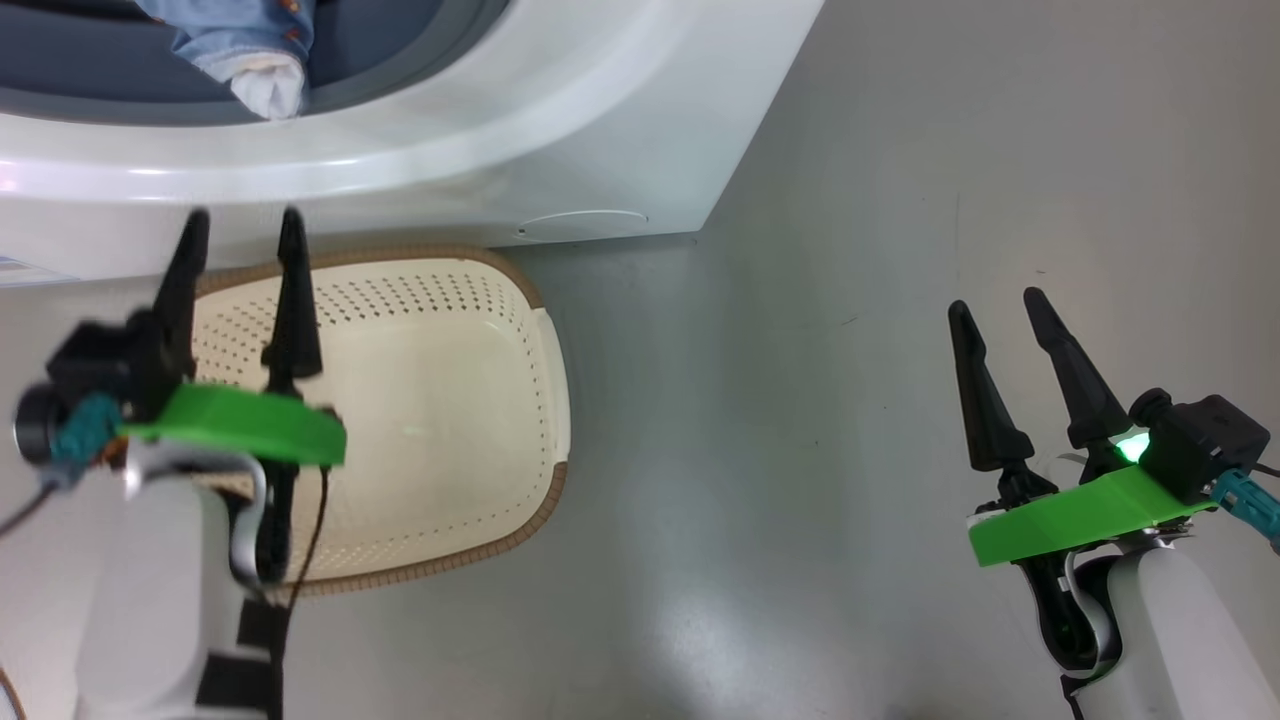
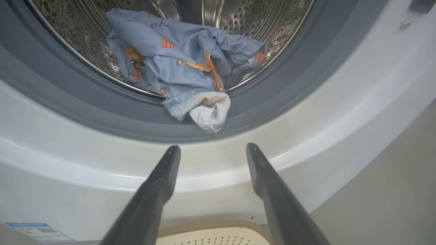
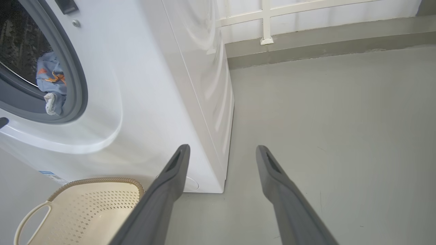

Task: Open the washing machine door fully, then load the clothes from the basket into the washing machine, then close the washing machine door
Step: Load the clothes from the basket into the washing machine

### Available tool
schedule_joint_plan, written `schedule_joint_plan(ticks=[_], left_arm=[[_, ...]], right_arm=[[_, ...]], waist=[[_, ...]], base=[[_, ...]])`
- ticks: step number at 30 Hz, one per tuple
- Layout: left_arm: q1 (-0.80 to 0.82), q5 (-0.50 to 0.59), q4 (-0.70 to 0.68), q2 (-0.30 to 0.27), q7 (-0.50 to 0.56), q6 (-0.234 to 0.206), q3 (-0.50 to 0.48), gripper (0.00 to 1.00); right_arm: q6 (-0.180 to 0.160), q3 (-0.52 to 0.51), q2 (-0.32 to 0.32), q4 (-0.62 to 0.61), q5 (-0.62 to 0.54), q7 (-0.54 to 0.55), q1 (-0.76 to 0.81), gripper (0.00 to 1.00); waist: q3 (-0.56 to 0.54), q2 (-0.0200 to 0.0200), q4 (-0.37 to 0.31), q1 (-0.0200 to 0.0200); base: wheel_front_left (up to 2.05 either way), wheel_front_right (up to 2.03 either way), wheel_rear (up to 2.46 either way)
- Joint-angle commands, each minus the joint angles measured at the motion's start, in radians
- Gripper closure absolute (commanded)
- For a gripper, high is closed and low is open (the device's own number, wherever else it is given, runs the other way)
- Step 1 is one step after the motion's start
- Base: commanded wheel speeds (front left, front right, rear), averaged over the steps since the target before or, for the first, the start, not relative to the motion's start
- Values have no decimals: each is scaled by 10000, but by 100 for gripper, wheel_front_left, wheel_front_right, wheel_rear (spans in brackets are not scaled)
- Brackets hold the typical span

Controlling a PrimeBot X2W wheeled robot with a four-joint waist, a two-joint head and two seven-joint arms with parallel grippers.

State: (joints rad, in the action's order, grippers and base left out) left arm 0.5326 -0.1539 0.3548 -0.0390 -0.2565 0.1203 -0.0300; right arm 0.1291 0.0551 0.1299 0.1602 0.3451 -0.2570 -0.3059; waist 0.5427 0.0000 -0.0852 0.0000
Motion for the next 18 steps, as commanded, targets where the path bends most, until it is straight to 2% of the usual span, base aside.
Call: schedule_joint_plan(ticks=[1, 10, 18], left_arm=[[210, 42, -12, -351, -53, 29, -197, 0], [2088, -36, 1396, -869, 673, 70, 254, 0], [3256, -157, 2414, -996, 1227, 89, 779, 0]], right_arm=[[16, 187, -27, -225, -38, -48, 141, 0], [16, 144, -74, -240, -12, -48, 99, 0], [16, 161, -79, -248, -6, -48, 25, 0]], waist=[[-4, 0, -6, 0], [103, 0, 7, 0], [179, 0, 0, 0]], base=[[0, 0, 0], [0, 0, 0], [0, 0, 0]])
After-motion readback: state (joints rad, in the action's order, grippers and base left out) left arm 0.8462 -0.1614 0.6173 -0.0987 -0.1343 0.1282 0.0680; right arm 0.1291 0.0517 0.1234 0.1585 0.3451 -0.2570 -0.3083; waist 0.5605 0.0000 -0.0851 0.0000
